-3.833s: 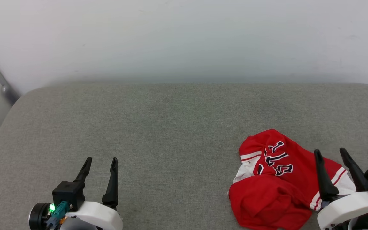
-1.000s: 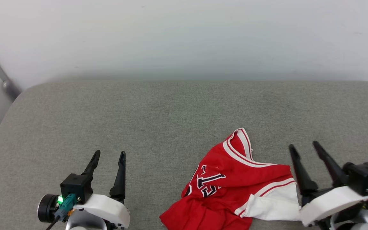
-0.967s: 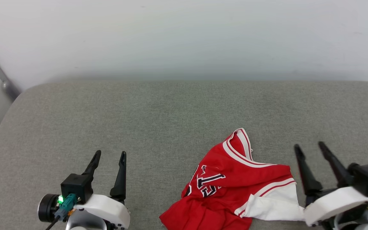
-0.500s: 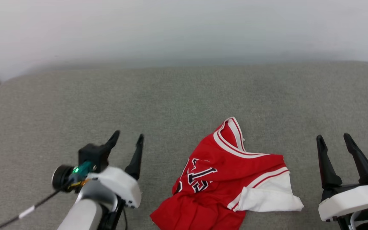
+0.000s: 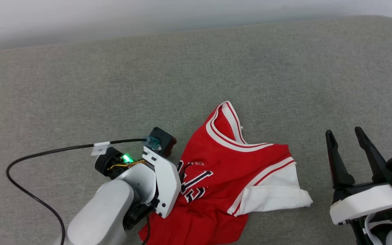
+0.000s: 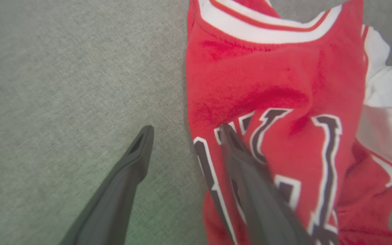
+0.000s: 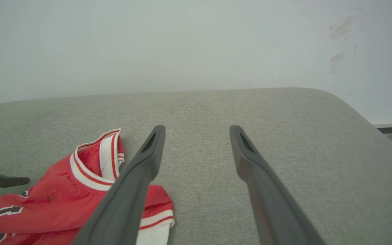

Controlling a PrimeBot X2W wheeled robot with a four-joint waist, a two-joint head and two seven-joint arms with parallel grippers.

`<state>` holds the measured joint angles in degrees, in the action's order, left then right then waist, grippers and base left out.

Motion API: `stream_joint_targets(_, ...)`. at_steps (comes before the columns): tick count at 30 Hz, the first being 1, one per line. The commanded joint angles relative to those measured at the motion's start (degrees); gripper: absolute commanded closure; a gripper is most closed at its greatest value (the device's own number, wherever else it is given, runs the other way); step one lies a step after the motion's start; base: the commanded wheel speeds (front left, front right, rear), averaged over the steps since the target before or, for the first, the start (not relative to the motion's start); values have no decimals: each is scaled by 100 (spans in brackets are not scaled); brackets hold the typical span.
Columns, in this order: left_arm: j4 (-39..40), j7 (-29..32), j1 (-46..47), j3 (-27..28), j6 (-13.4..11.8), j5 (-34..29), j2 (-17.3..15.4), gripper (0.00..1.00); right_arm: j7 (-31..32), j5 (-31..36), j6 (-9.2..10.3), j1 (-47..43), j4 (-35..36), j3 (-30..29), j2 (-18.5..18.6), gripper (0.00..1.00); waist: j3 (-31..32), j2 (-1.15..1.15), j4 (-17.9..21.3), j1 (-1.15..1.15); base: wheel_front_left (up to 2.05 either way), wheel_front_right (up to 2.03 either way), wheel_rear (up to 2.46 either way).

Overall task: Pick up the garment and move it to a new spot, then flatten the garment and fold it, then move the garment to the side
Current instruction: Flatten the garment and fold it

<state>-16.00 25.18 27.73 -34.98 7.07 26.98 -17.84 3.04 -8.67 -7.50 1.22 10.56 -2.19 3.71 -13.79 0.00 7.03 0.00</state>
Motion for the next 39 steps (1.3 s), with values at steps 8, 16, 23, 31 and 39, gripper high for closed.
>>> stream_joint_targets(8, -65, 1606, 148, -1460, 61, 749, -495, 74, -29, -64, 2, 178, -61, 44, -43, 0, -278, 0, 199, 0, 0, 0, 0)
stream_joint_targets(16, 441, 252, 679, -1085, -342, 418, -855, 100, 56, -42, 2, 67, -139, -75, -66, 0, 15, 0, 12, 0, 0, 0, 0)
stream_joint_targets(23, 1200, -408, 71, -339, -1362, 381, -1361, 100, 253, 14, 2, -91, -69, -242, -24, 0, 392, 0, -505, 0, 0, 0, 0)
stream_joint_targets(31, 1356, -679, -1859, 330, -2264, 1445, -1343, 100, 383, -10, 2, -225, -18, -266, -1, 0, 541, 0, -752, 0, 0, 0, 0)
stream_joint_targets(39, 1179, -1687, -2371, 565, -2346, 1563, -964, 0, 486, -16, 2, -347, -10, -257, 30, 0, 772, 0, -830, 0, 0, 0, 0)
